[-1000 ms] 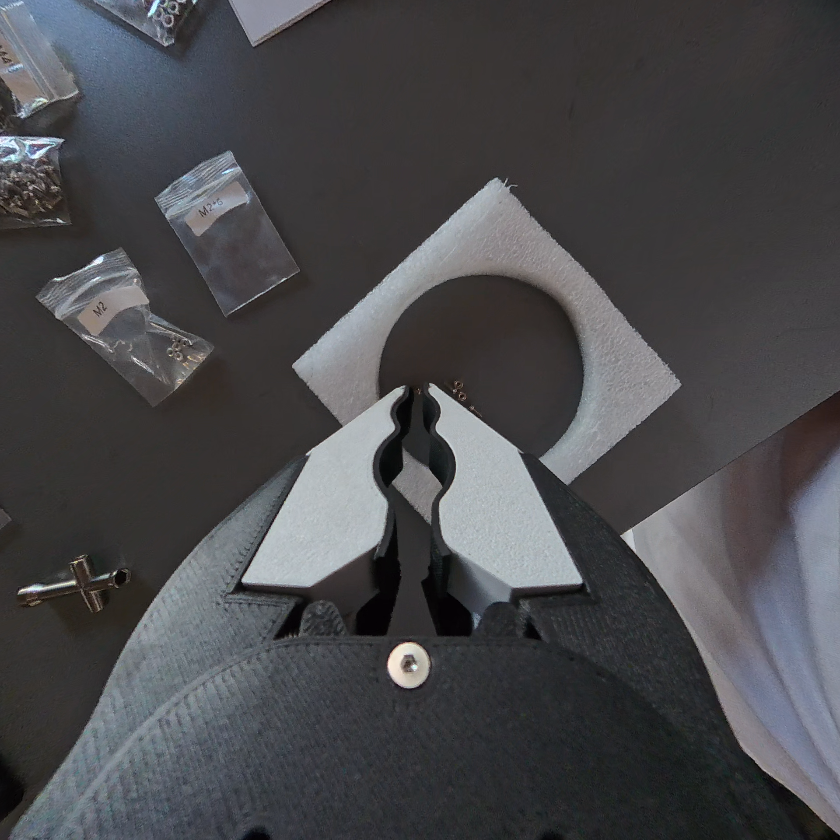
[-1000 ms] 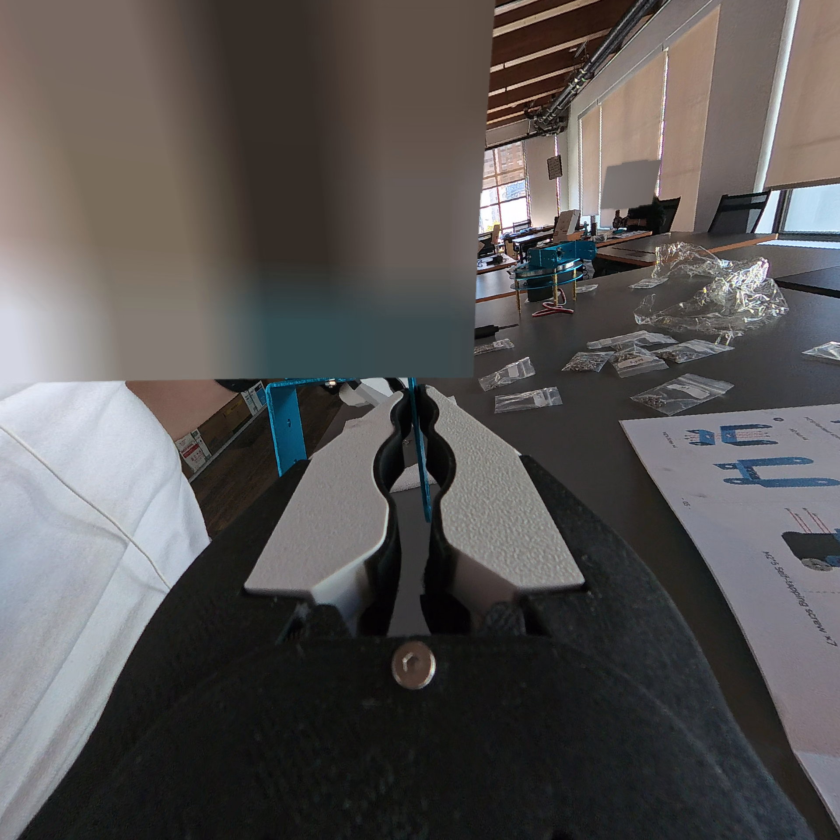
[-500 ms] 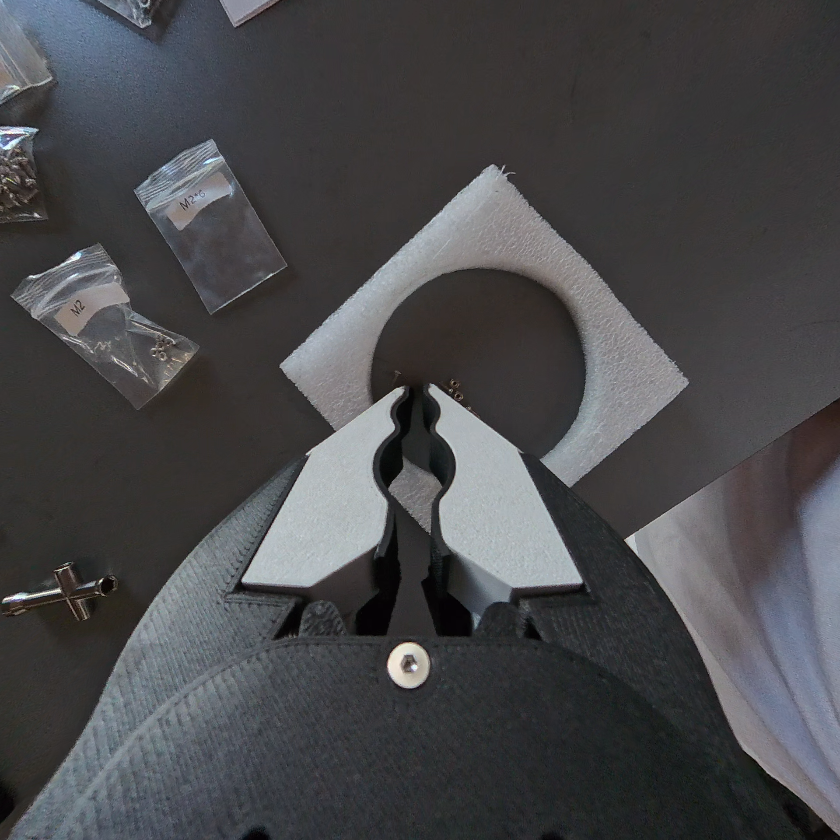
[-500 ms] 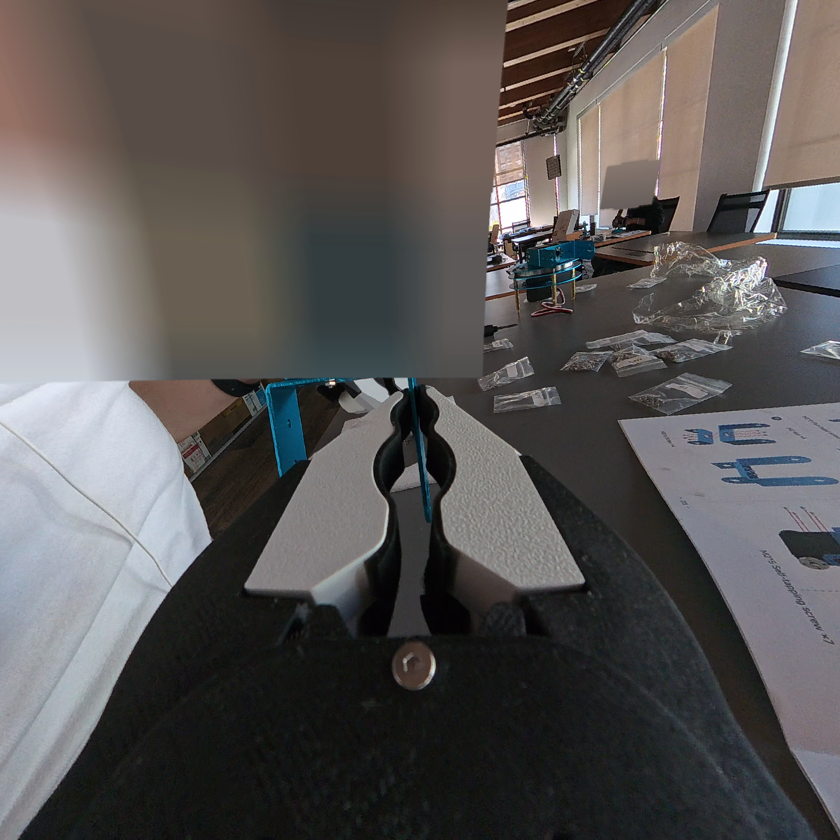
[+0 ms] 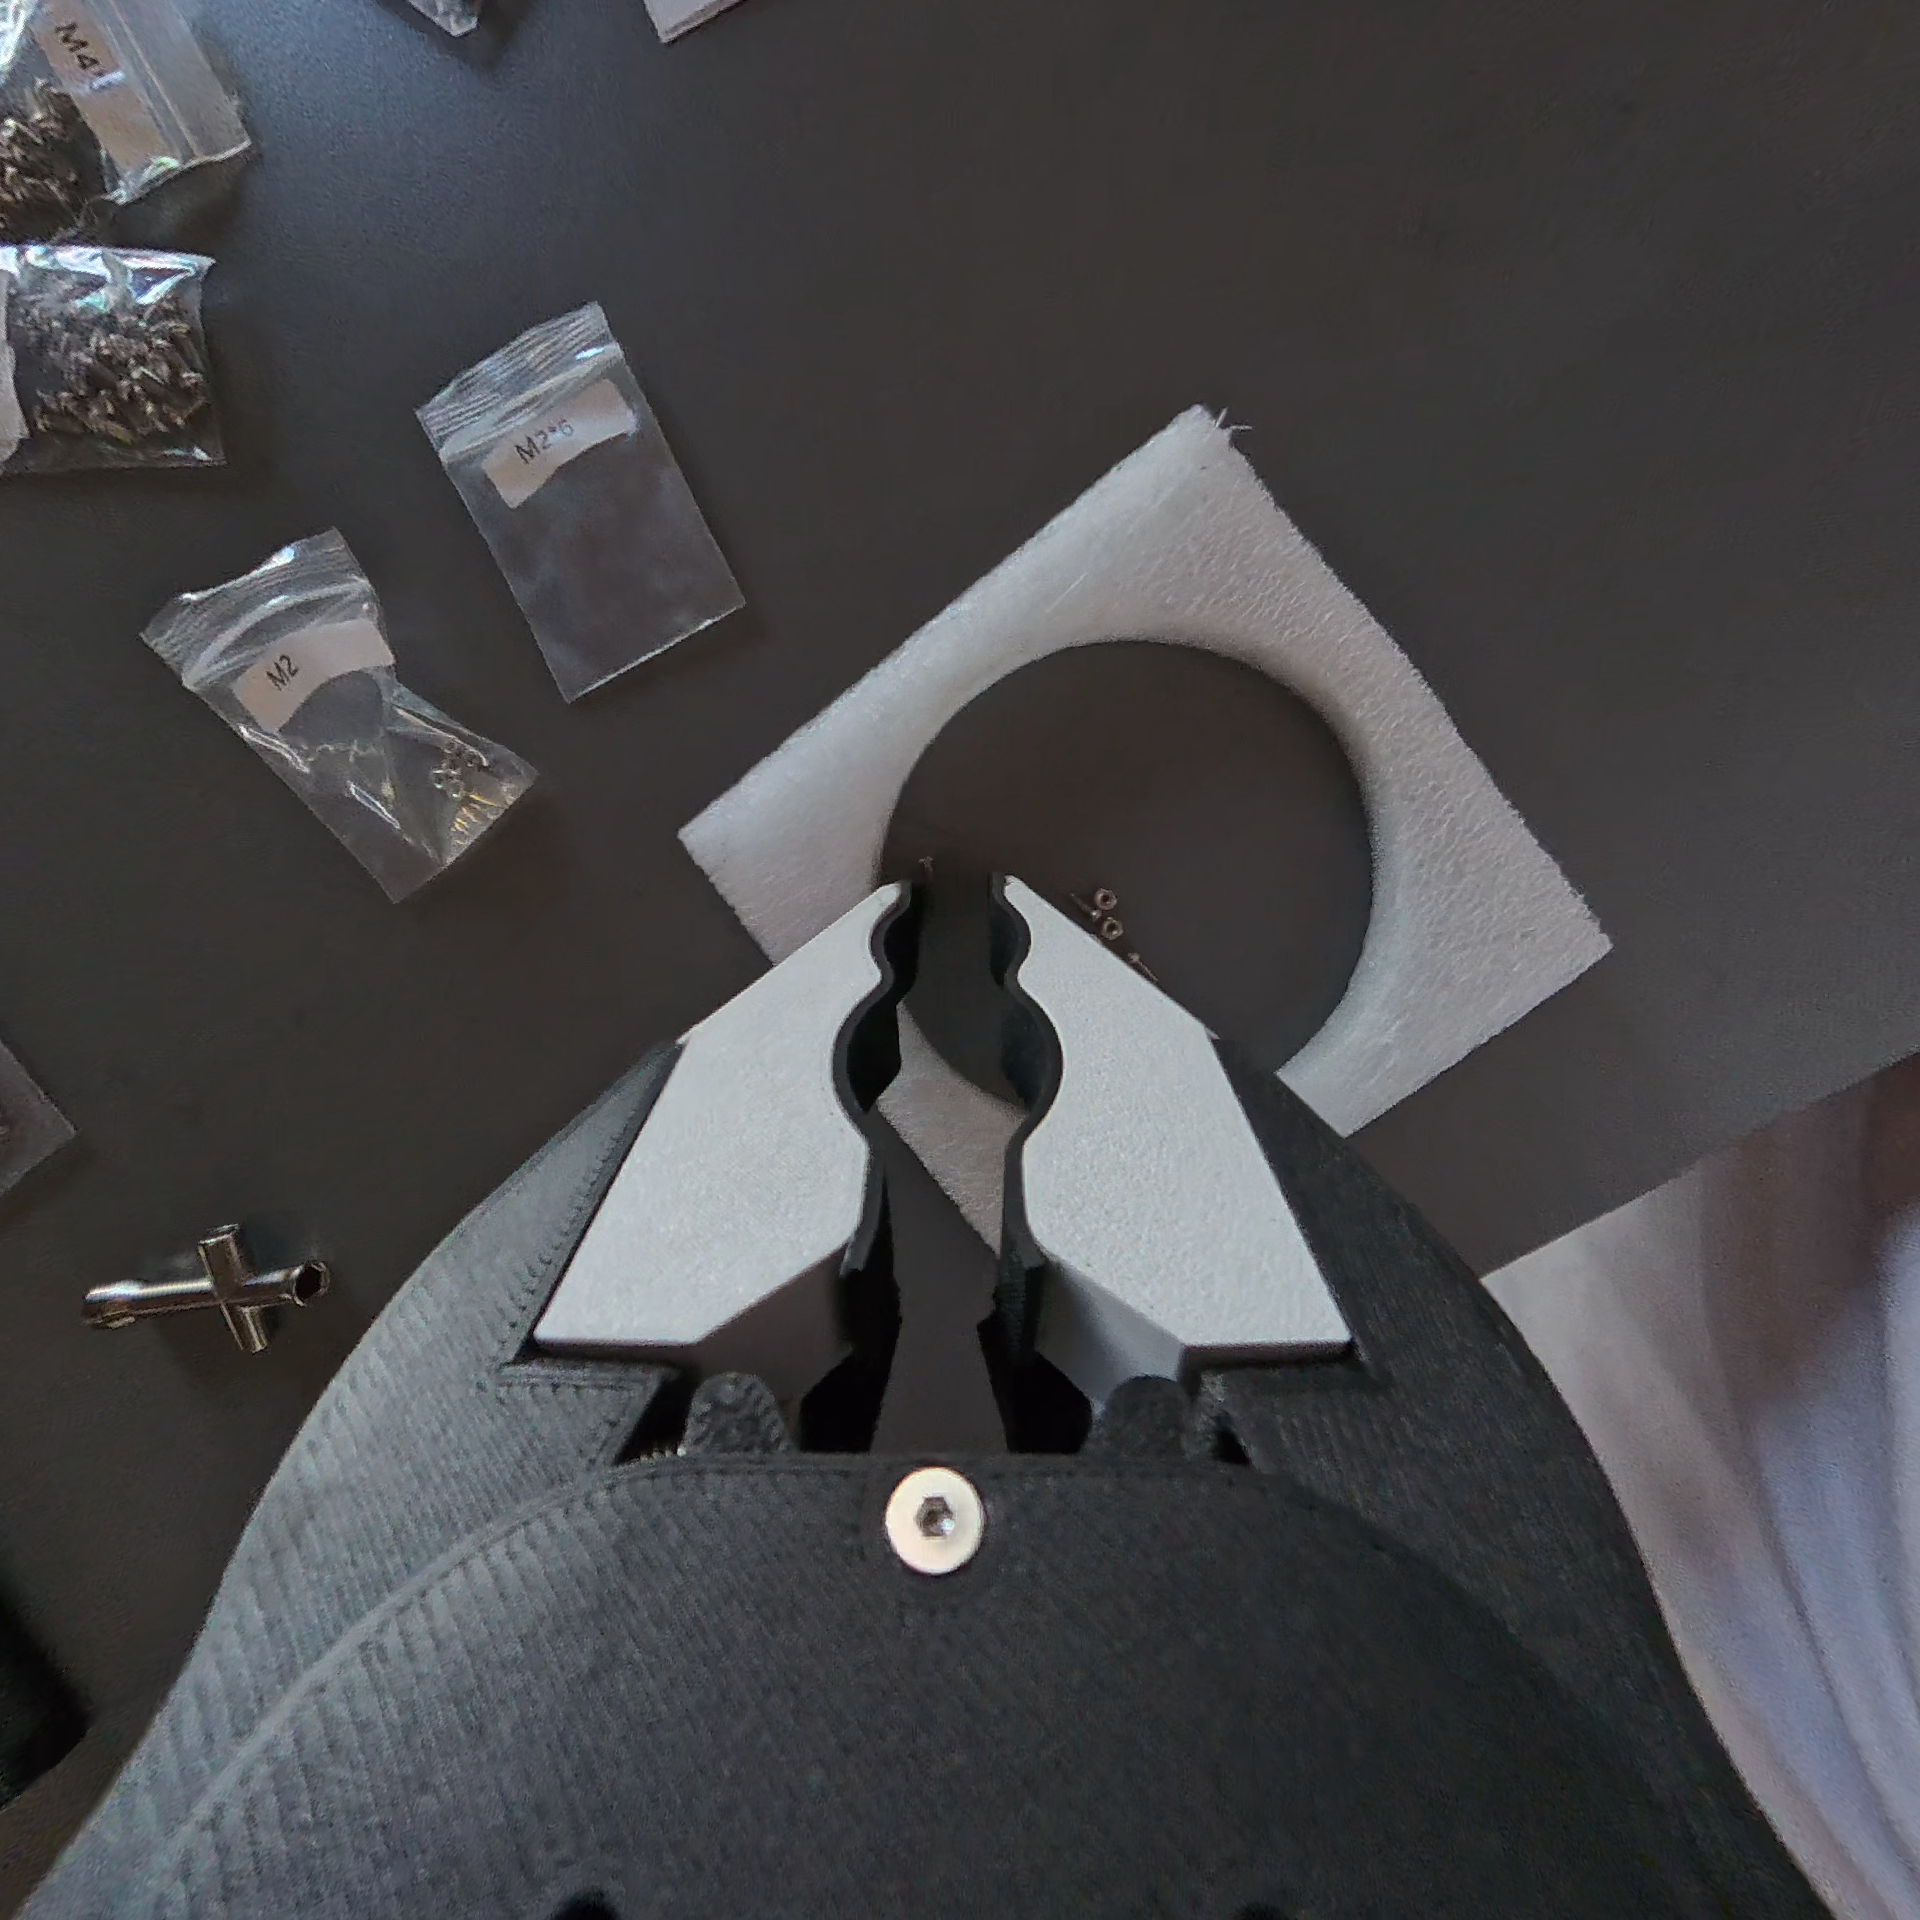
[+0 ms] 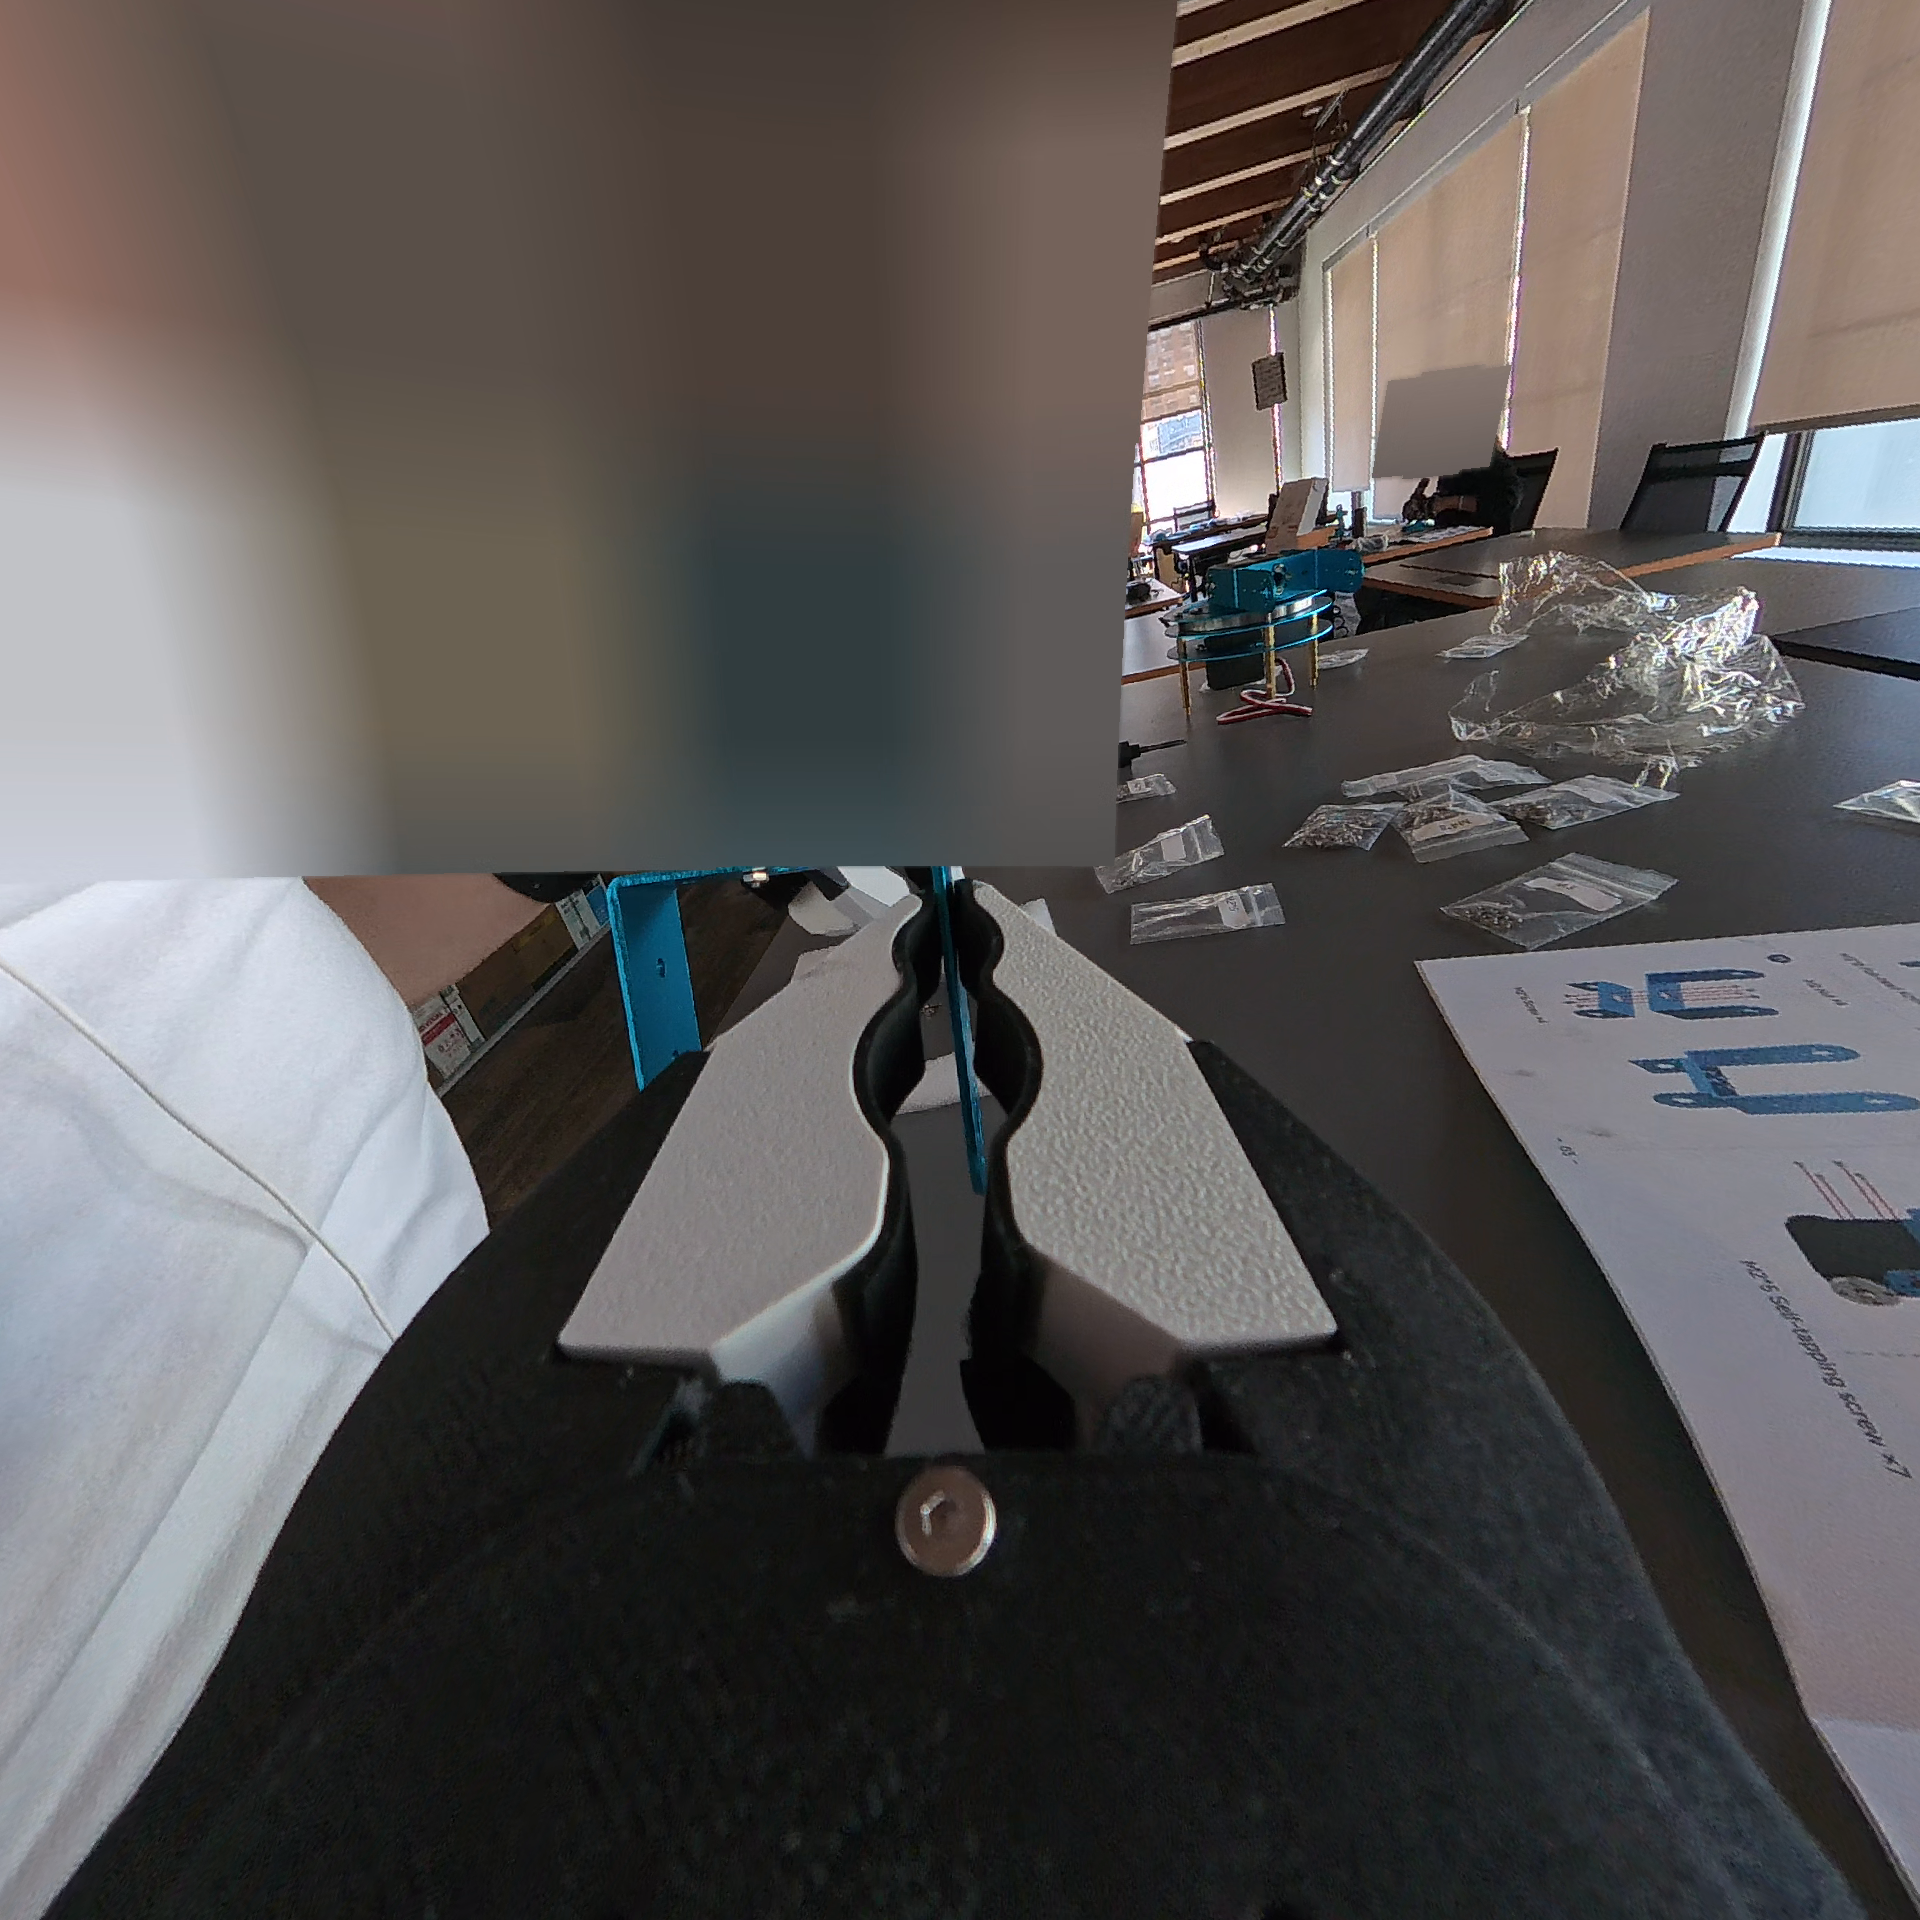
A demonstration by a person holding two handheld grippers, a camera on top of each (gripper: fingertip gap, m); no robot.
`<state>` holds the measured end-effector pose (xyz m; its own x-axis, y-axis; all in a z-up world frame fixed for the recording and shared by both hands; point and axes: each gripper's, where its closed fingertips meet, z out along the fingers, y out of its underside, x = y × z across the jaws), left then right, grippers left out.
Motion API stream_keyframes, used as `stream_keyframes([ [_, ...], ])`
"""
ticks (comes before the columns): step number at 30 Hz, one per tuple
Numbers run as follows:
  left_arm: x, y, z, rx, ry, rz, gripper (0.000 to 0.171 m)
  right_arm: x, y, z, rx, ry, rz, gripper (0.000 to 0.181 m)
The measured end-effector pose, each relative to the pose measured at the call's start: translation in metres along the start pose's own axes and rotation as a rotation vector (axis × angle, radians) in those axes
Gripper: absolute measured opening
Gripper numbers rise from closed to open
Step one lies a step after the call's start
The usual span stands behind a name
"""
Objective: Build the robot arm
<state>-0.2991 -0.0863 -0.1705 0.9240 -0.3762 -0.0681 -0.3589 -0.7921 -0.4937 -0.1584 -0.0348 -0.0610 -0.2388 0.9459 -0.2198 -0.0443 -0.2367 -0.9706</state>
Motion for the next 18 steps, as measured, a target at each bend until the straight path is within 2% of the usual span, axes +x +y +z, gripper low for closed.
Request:
stream_keyframes([
  [5, -0.0023, -0.0044, -0.0010, 0.034, 0.015, -0.042, 0.013, -0.0002, 0.0000, 0.0000, 0.000, 0.000, -0.001, 0.000],
  [18, -0.0031, -0.0058, 0.0038, 0.027, 0.074, -0.169, 0.005, -0.0009, 0.0009, 0.0006, -0.007, -0.001, -0.008, 0.000],
])
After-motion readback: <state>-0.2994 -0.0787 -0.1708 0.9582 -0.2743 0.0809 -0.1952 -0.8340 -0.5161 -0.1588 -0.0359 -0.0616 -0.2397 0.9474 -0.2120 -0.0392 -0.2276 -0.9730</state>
